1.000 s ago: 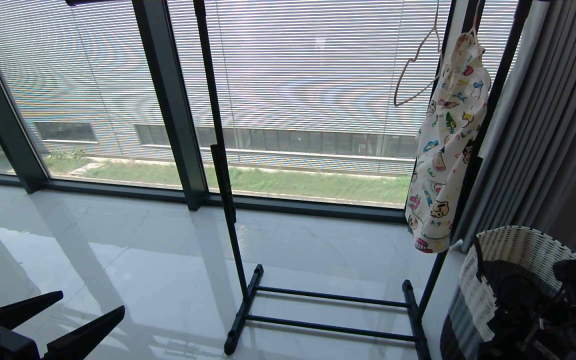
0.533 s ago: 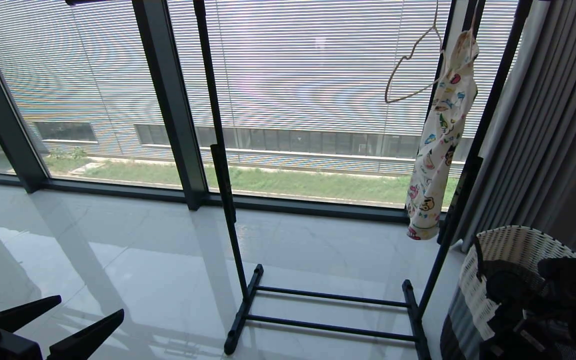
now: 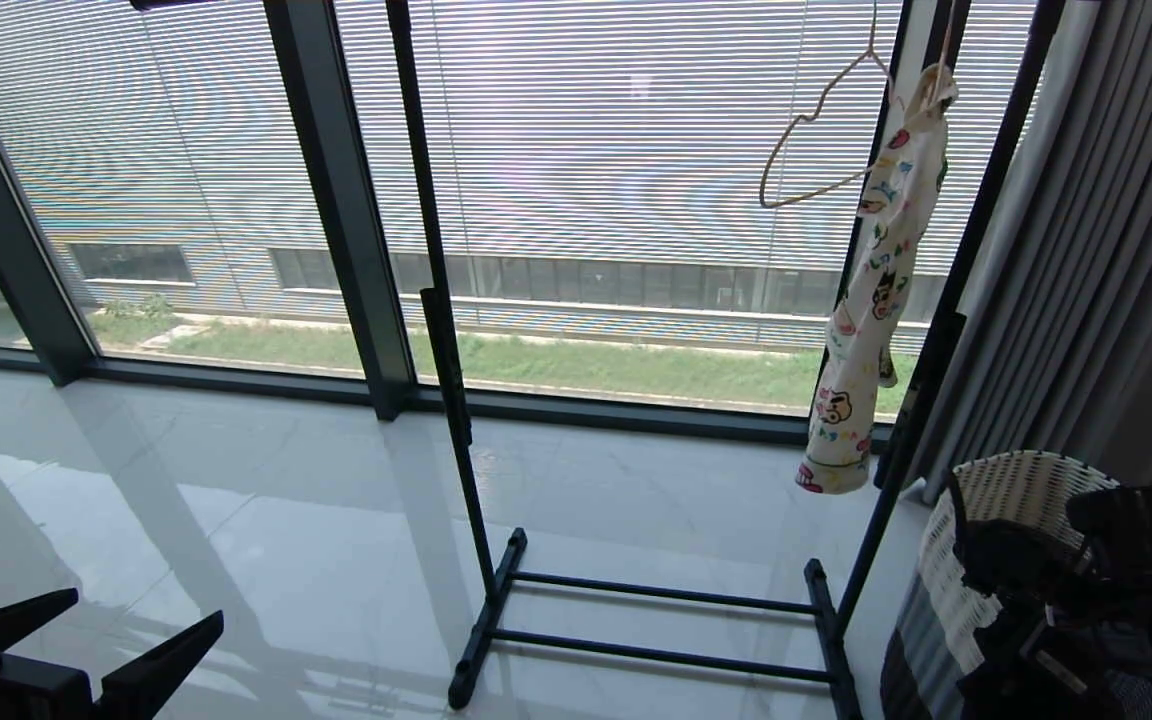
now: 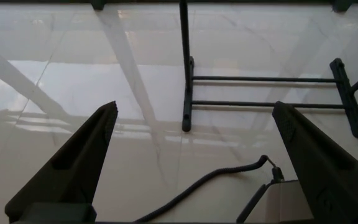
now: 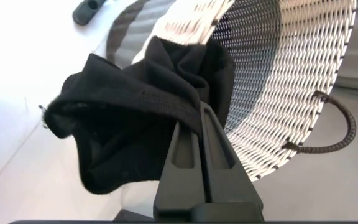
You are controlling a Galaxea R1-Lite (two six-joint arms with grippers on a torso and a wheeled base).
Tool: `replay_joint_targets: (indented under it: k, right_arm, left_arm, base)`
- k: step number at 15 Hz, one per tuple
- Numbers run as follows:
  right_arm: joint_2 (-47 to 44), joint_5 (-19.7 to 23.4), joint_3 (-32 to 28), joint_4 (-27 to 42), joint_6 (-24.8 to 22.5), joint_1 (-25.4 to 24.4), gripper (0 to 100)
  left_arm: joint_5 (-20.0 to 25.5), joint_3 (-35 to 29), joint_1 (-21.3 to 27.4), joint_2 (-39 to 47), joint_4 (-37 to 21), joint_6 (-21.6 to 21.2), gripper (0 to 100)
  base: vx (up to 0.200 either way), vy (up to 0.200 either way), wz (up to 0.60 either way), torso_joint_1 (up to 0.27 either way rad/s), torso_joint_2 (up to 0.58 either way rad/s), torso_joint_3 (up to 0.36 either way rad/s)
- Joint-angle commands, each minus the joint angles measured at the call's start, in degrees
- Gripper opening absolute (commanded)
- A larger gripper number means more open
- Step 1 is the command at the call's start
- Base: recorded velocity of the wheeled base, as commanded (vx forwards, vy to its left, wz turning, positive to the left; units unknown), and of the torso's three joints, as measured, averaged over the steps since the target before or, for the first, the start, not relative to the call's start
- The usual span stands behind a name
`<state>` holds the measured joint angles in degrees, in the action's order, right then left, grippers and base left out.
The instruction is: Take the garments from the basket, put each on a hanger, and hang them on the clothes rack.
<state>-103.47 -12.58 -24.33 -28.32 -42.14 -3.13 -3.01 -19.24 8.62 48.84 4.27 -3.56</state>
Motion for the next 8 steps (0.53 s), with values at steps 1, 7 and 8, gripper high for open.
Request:
replay_joint_targets:
  k: [1, 7, 8]
  right_arm:
    - [8.46, 0.54, -9.42, 10.30, 5.32, -5.30, 0]
    - [16.46, 2.39, -27.17, 36.05, 17.89, -14.36, 0]
    - [16.90, 2.47, -28.05, 36.58, 17.97, -14.97, 0]
  left_arm:
    - [-0.07, 0.52, -0.01, 0.47, -0.05, -0.66, 100]
    - [-0.07, 0.43, -0.01, 1.97, 0.04, -0.66, 100]
    - [-0.07, 0.43, -0.01, 1.88, 0.04, -0.66, 100]
  base:
    - [0.000, 0.000, 0.00, 0.000, 0.00, 0.000]
    - [-0.067, 0.000, 0.00, 0.002, 0.00, 0.001]
    - [-0.200, 0.000, 0.00, 0.007, 0.00, 0.002]
